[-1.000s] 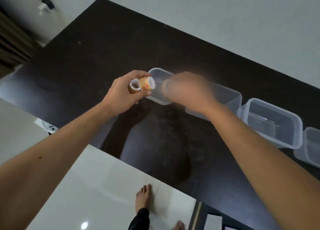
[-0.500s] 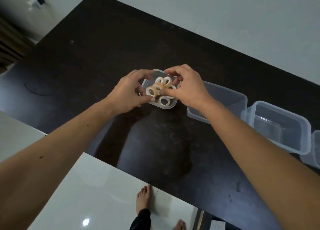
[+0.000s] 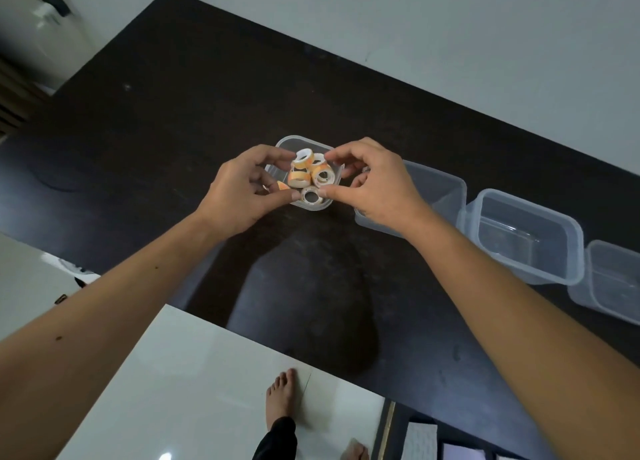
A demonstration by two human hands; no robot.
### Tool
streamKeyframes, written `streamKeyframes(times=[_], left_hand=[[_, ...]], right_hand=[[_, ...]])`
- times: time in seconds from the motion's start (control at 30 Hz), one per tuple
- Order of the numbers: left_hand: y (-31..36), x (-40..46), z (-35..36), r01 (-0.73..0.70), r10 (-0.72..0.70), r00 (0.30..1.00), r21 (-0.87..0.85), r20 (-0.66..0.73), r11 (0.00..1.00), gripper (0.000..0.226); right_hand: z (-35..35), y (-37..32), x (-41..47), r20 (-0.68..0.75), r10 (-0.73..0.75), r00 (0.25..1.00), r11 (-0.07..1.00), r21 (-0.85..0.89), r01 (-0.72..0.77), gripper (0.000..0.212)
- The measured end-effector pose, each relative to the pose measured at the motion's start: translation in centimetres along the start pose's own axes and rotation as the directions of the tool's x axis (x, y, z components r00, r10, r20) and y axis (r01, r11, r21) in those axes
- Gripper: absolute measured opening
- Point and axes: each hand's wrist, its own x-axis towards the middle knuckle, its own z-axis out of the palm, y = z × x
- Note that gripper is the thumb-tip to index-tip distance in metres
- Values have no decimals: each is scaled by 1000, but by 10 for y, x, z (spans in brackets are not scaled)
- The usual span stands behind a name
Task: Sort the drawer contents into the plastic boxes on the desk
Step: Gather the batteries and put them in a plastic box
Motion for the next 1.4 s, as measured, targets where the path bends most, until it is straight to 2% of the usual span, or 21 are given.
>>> streamKeyframes(times=[0.27,0.47,0.67,0.87,1.13,1.4], left_hand=[[28,-55,40,-21,22,1000,-32,11,999,48],[54,-141,100,-34,34,999,2,23,999,48],[62,-251,197,59,-53,991,-40,121,997,44],[44,-326,277,166,-152,952,-29,264,986,41],[11,-346,335,209,-202,896,27,395,978,40],[-14,-358,377,162,-199,856,117,477,980,40]], right_hand=[[-32,3,-89,-63,-28,998,1000,12,29,45],[-52,29,-208,-46,17,999,997,73,-13,43],[-54,74,-357,45,107,993,986,125,-111,41],[-43,134,-469,137,226,965,964,115,-242,40],[-21,204,-536,108,349,931,929,87,-358,36],[10,243,-557,136,340,931,940,-87,-331,30]])
